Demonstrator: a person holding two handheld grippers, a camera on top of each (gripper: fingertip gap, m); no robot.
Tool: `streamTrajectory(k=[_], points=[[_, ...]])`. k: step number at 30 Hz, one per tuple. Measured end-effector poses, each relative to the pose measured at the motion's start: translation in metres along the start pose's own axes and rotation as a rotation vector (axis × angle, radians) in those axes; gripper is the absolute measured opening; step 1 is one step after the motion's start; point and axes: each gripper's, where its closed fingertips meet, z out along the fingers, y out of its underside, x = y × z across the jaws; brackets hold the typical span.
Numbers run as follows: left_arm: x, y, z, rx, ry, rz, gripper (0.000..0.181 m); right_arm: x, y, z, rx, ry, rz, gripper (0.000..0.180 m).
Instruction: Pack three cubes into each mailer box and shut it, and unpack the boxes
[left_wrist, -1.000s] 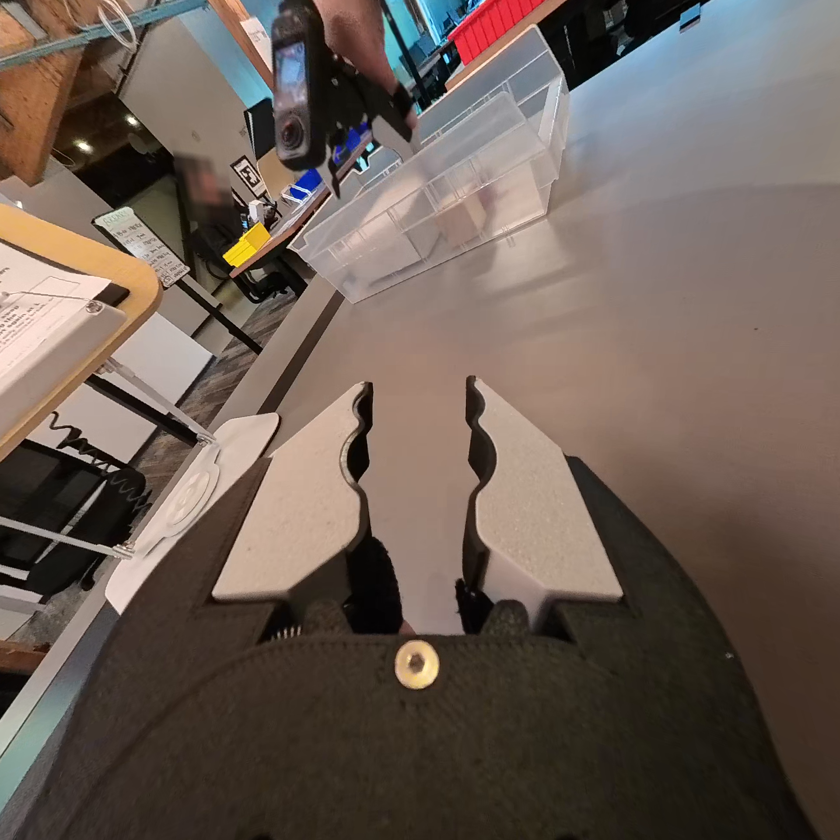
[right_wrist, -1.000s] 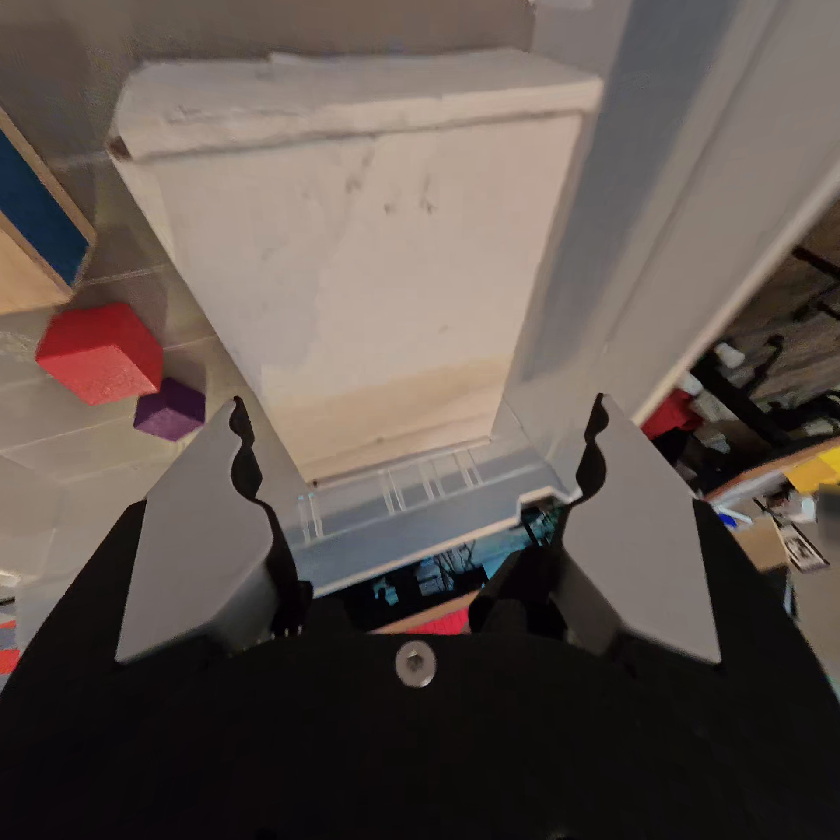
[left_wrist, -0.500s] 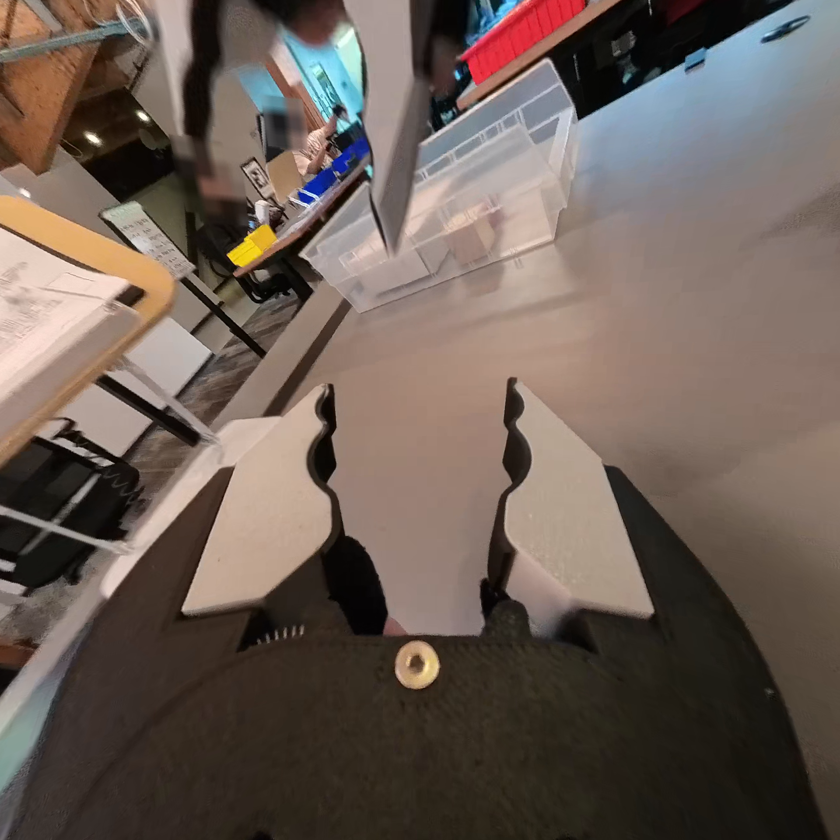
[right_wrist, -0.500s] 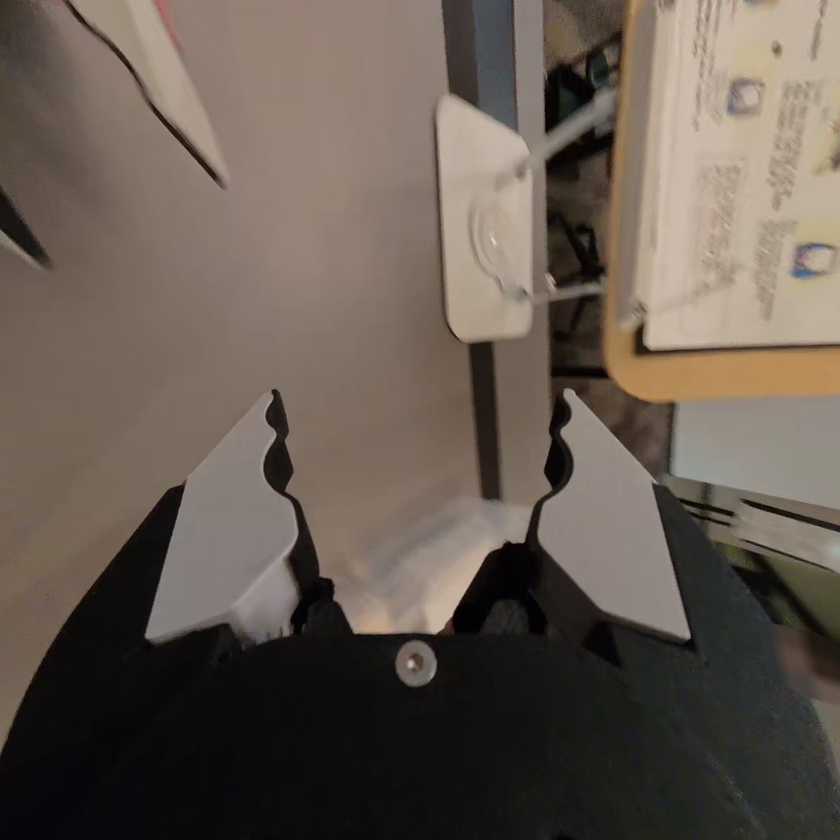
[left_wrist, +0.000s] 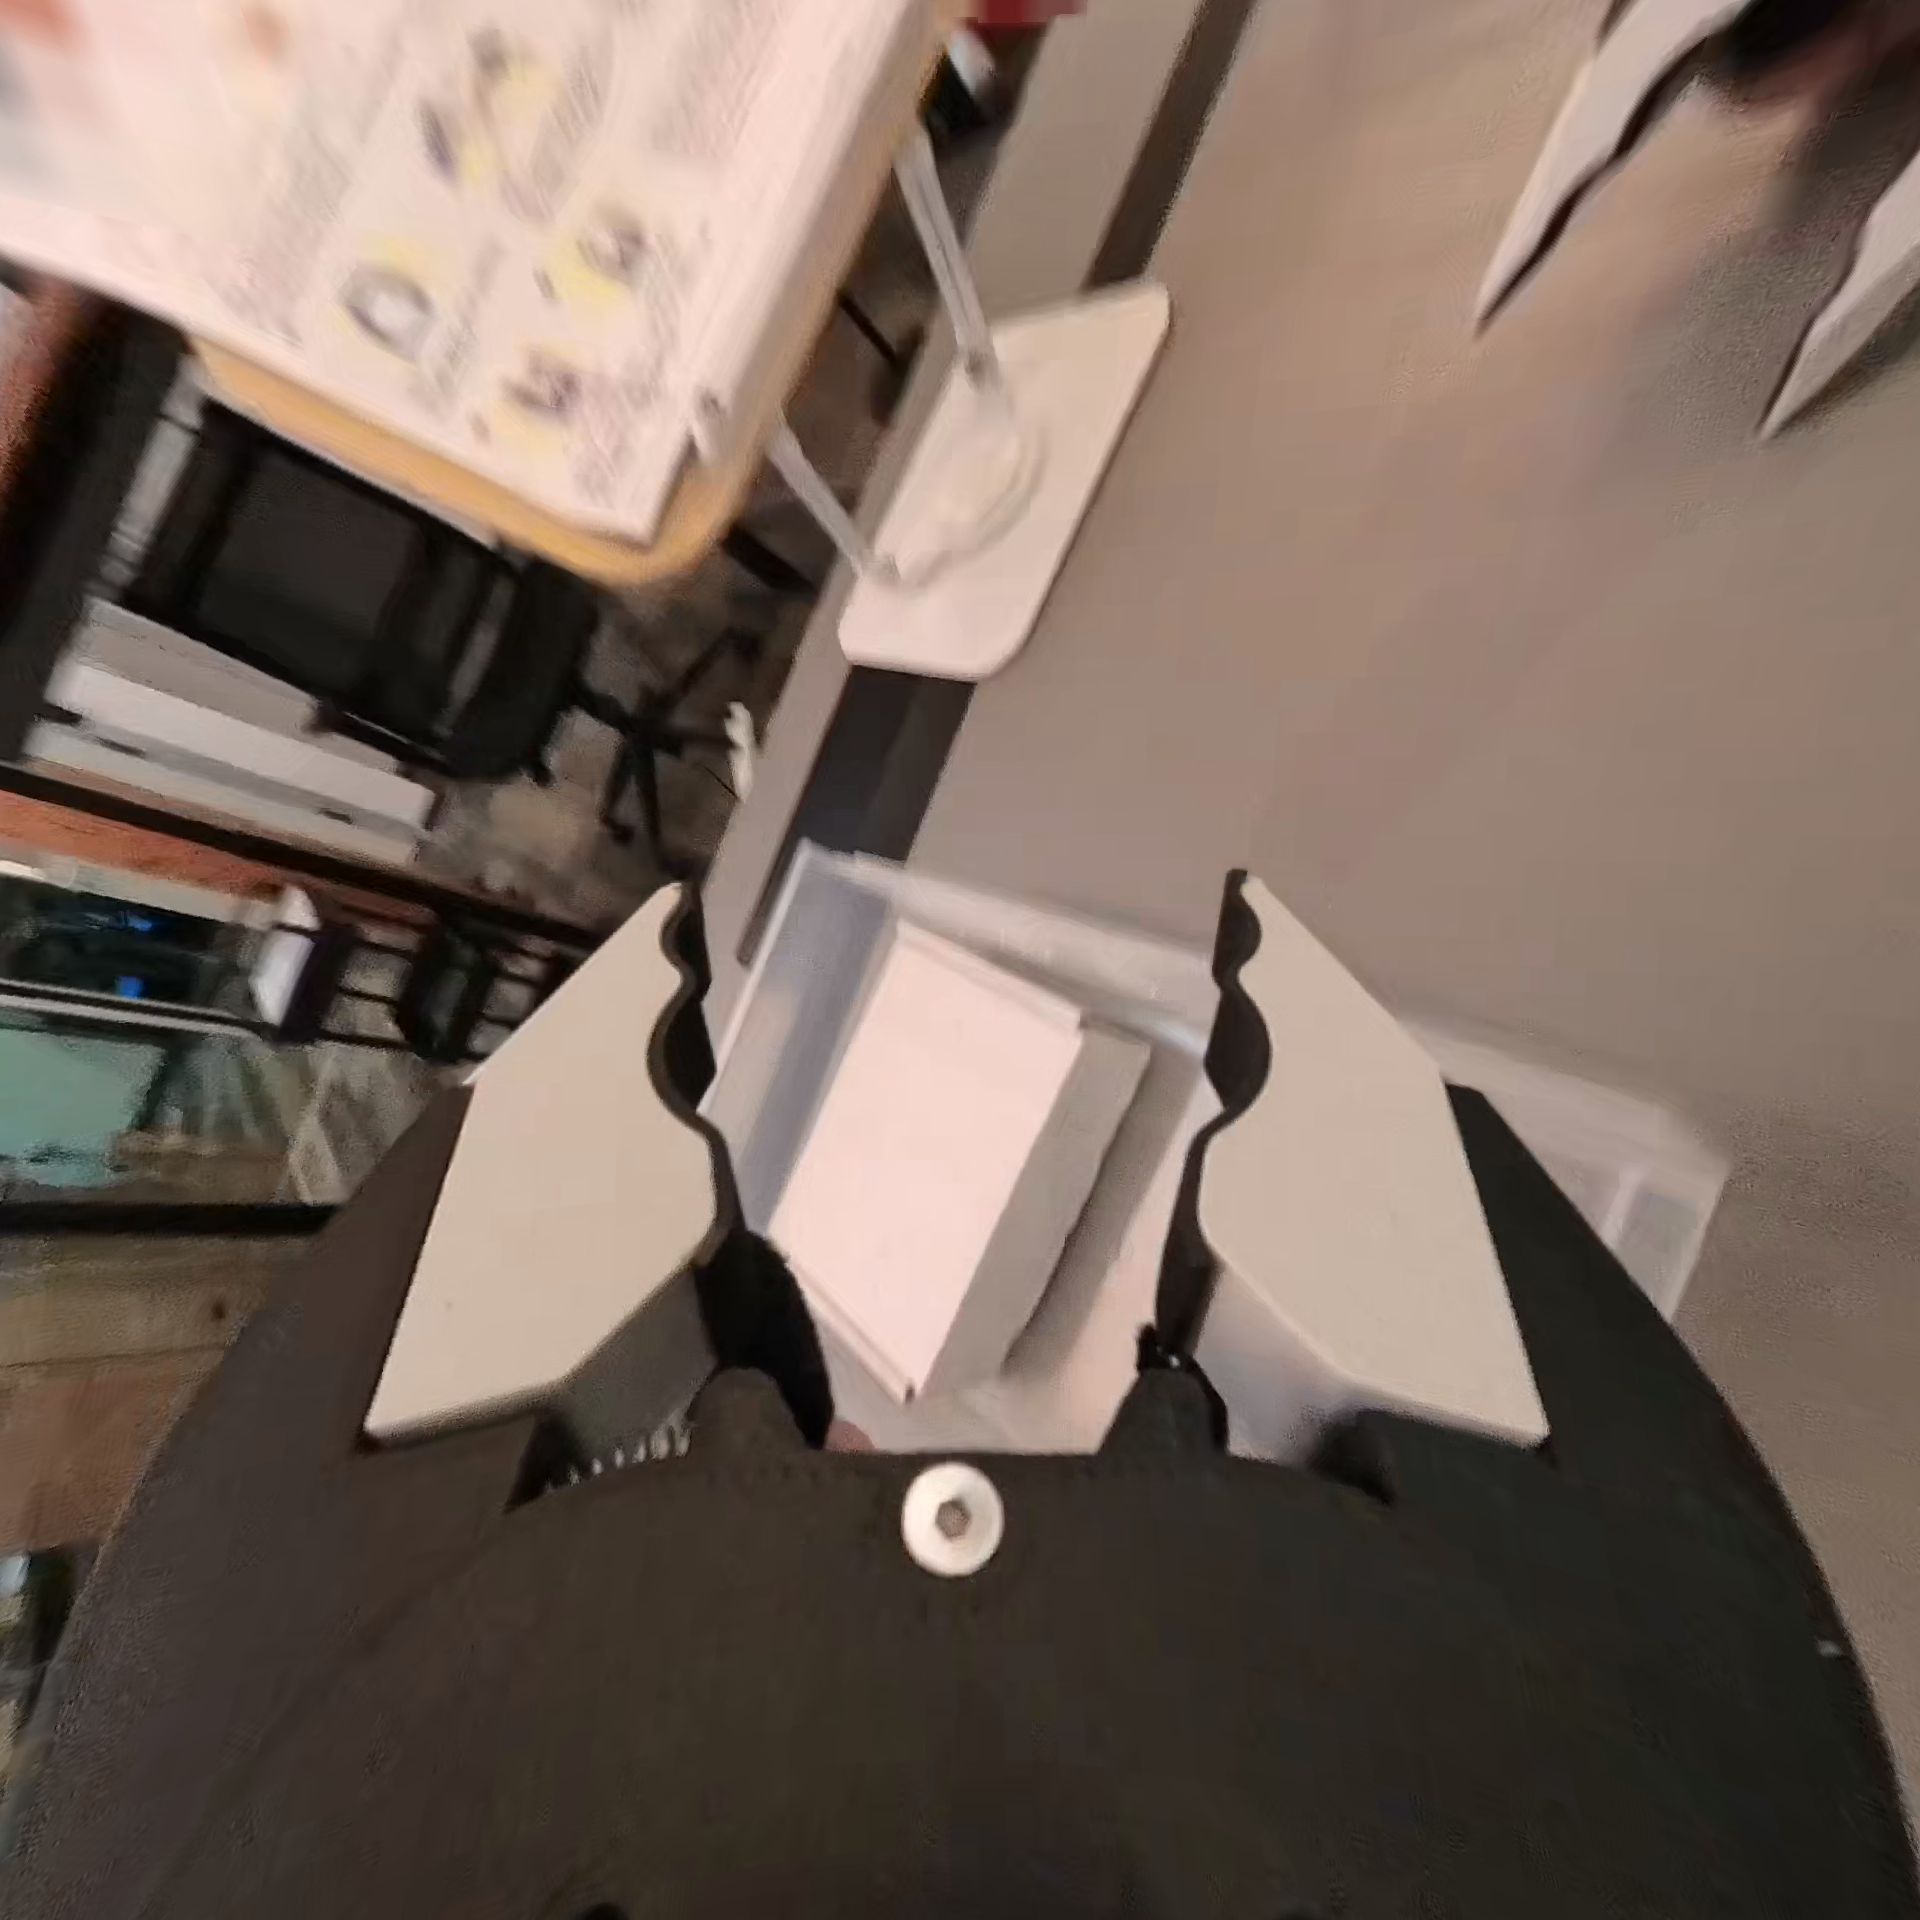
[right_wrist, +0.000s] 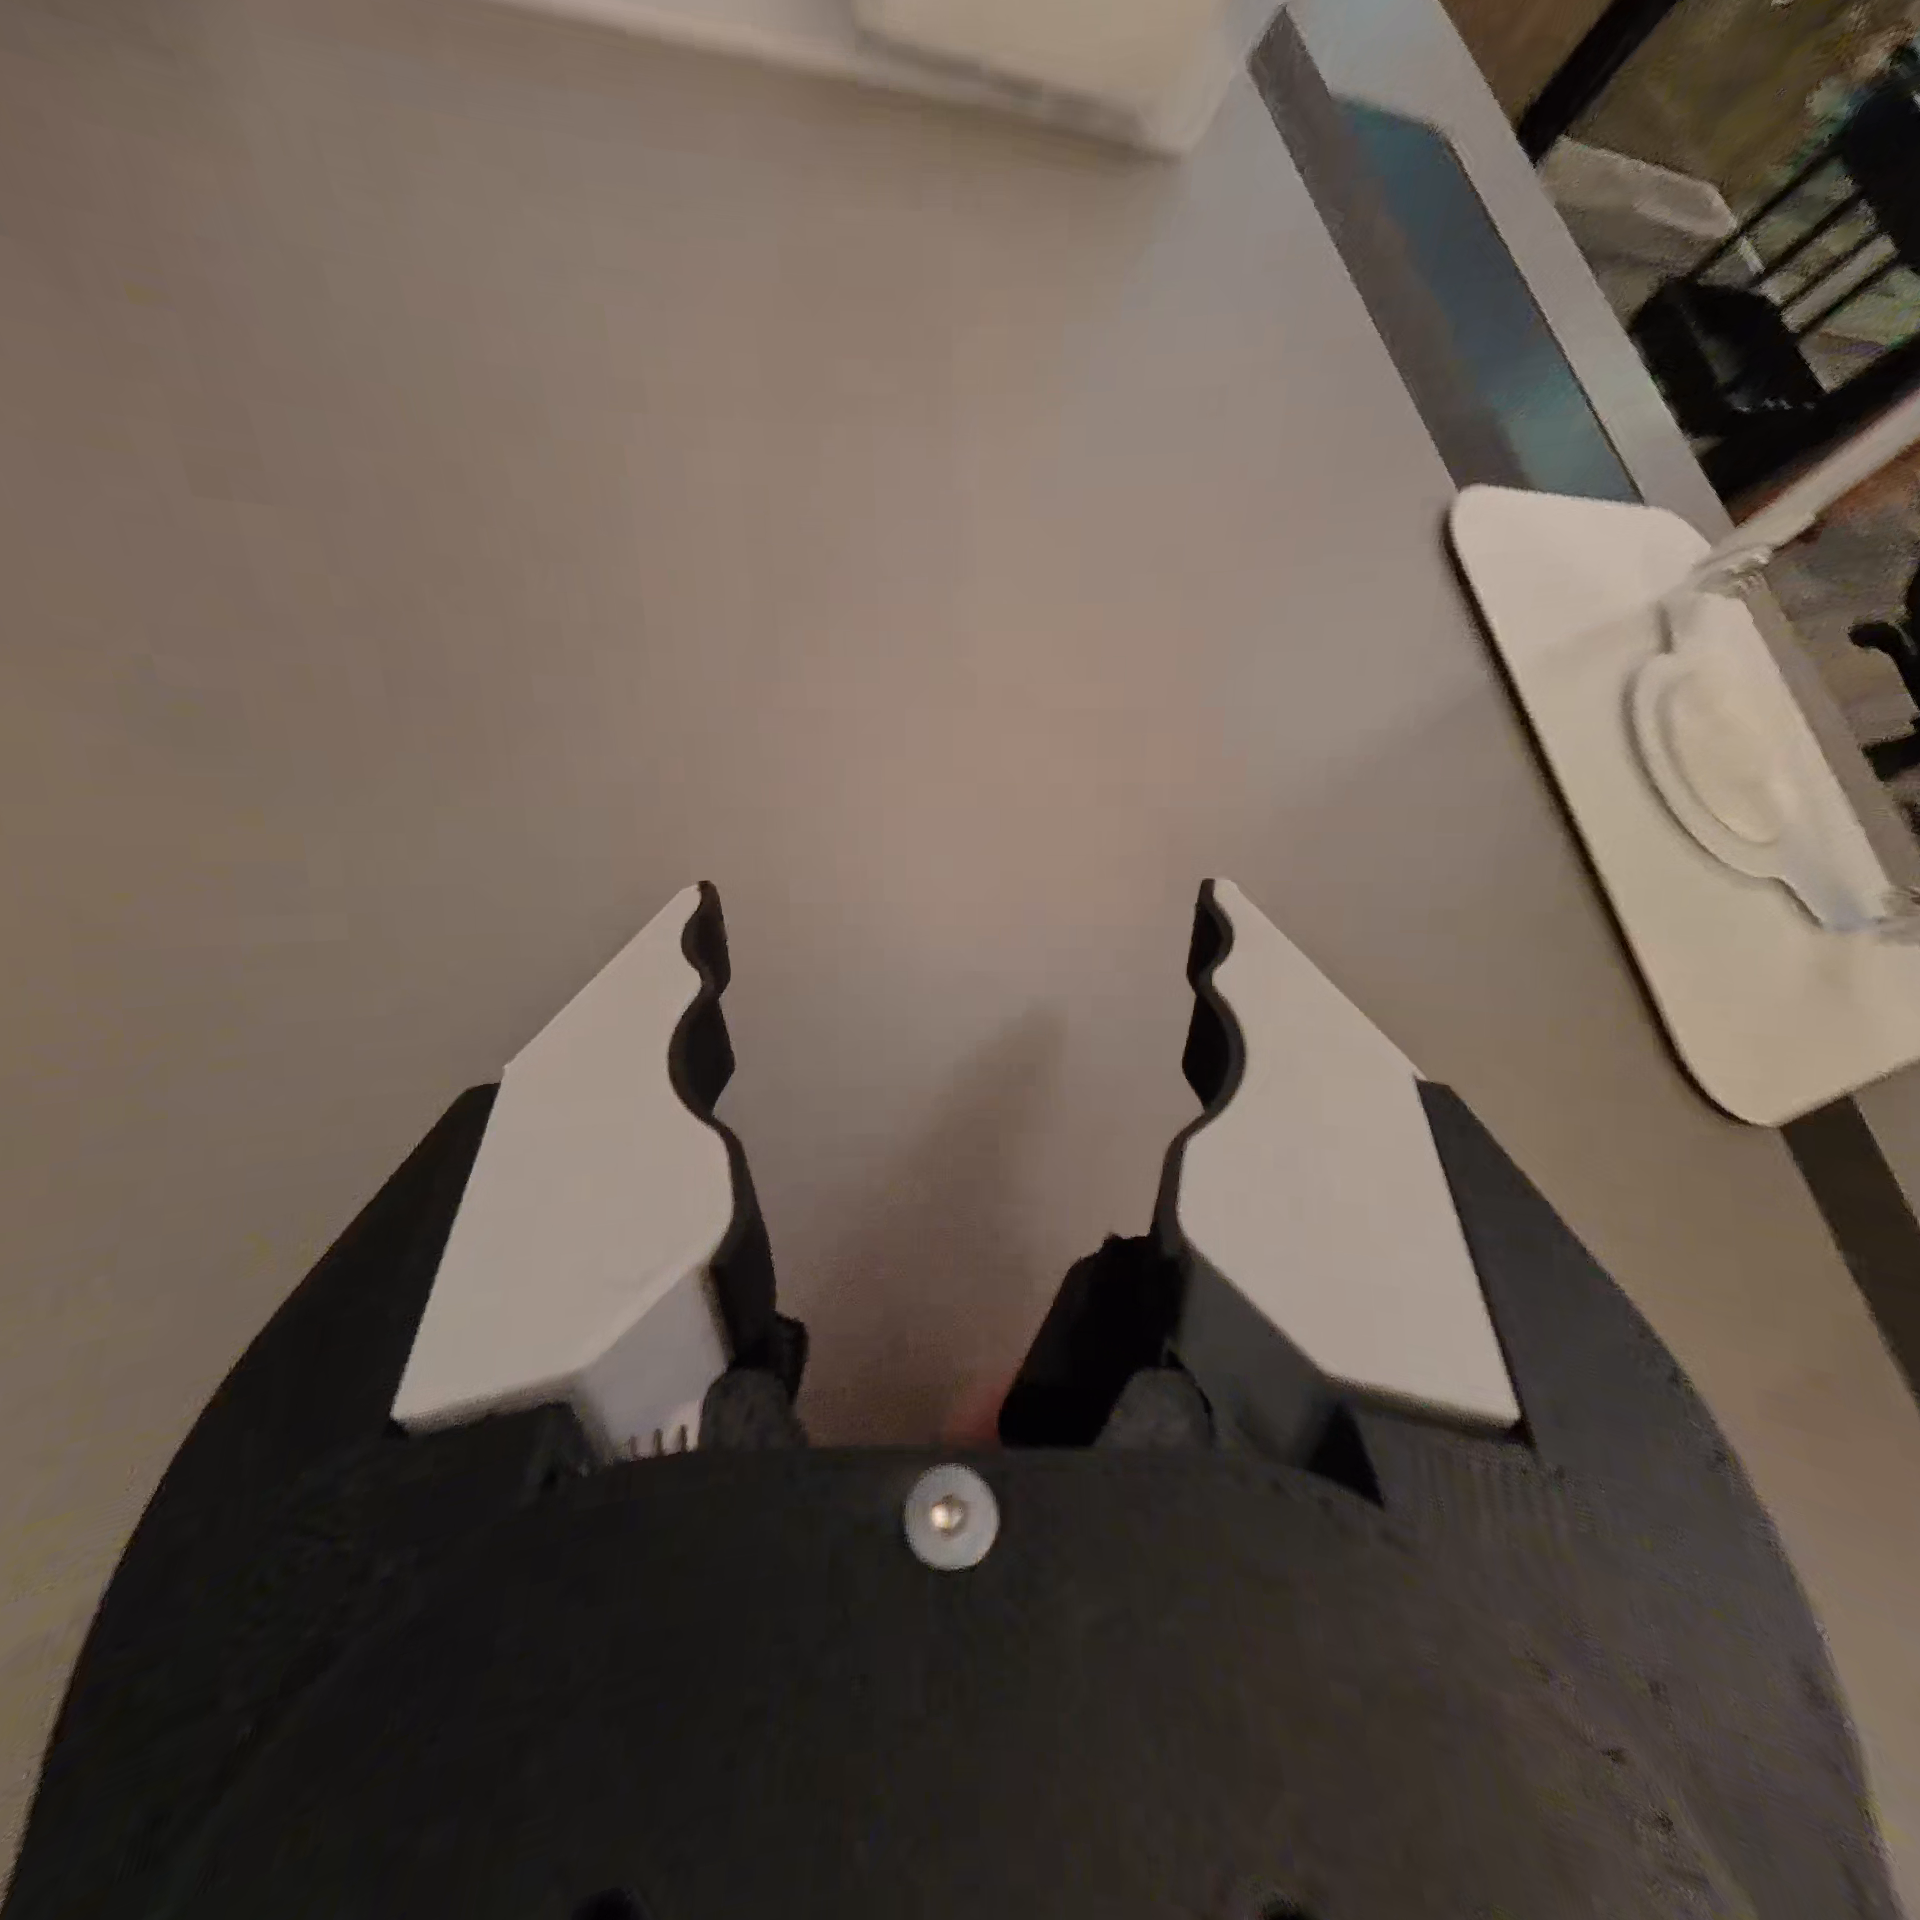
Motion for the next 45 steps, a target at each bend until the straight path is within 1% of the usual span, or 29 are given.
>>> streamTrajectory(k=[2,4,6,7,9,14,15,17,20,23,24,25,27,29,32,37,43,45], points=[[-0.006,0.043,0.016,-0.136,0.105,-0.009,0.105,-0.003,0.001,0.001,0.008,-0.030,0.029,0.087],[-0.013,0.094,0.038,-0.318,0.157,0.084,0.110,-0.003,0.000,0.001,0.018,-0.036,0.015,0.087],[-0.006,0.132,0.058,-0.455,0.276,0.049,0.124,-0.005,0.000,0.000,0.022,-0.044,0.008,0.084],[-0.005,0.146,0.066,-0.506,0.315,0.043,0.128,-0.005,0.000,0.000,0.024,-0.046,0.004,0.083],[-0.008,0.167,0.077,-0.582,0.357,0.037,0.132,-0.006,0.000,0.000,0.026,-0.050,0.000,0.081],[-0.004,0.196,0.095,-0.665,0.429,0.072,0.128,-0.008,0.000,-0.001,0.029,-0.067,0.004,0.080],[-0.002,0.204,0.097,-0.687,0.430,0.090,0.134,-0.008,0.000,-0.001,0.029,-0.069,0.003,0.080],[-0.002,0.206,0.103,-0.691,0.417,0.114,0.136,-0.009,0.000,-0.001,0.030,-0.073,0.000,0.078],[0.000,0.206,0.102,-0.717,0.414,0.101,0.137,-0.010,0.000,-0.001,0.030,-0.083,0.000,0.076],[0.006,0.198,0.083,-0.759,0.478,0.089,0.119,-0.010,0.001,-0.001,0.030,-0.090,0.001,0.076],[0.010,0.193,0.076,-0.754,0.506,0.079,0.117,-0.011,0.000,-0.001,0.031,-0.091,-0.001,0.075],[0.009,0.189,0.074,-0.742,0.499,0.079,0.118,-0.011,0.000,-0.002,0.031,-0.091,-0.003,0.075],[0.008,0.190,0.077,-0.731,0.481,0.091,0.131,-0.011,0.000,-0.002,0.032,-0.093,-0.006,0.074],[0.011,0.200,0.080,-0.757,0.491,0.142,0.142,-0.011,0.000,-0.002,0.032,-0.095,-0.005,0.073],[0.019,0.214,0.086,-0.794,0.520,0.163,0.140,-0.011,0.000,-0.002,0.032,-0.095,-0.006,0.073],[0.019,0.213,0.087,-0.769,0.532,0.156,0.137,-0.012,0.000,-0.001,0.032,-0.096,-0.006,0.073],[0.022,0.214,0.078,-0.791,0.538,0.134,0.136,-0.012,0.000,-0.001,0.032,-0.100,-0.005,0.072],[0.021,0.211,0.076,-0.772,0.528,0.103,0.136,-0.012,0.000,-0.001,0.033,-0.100,-0.007,0.072]])
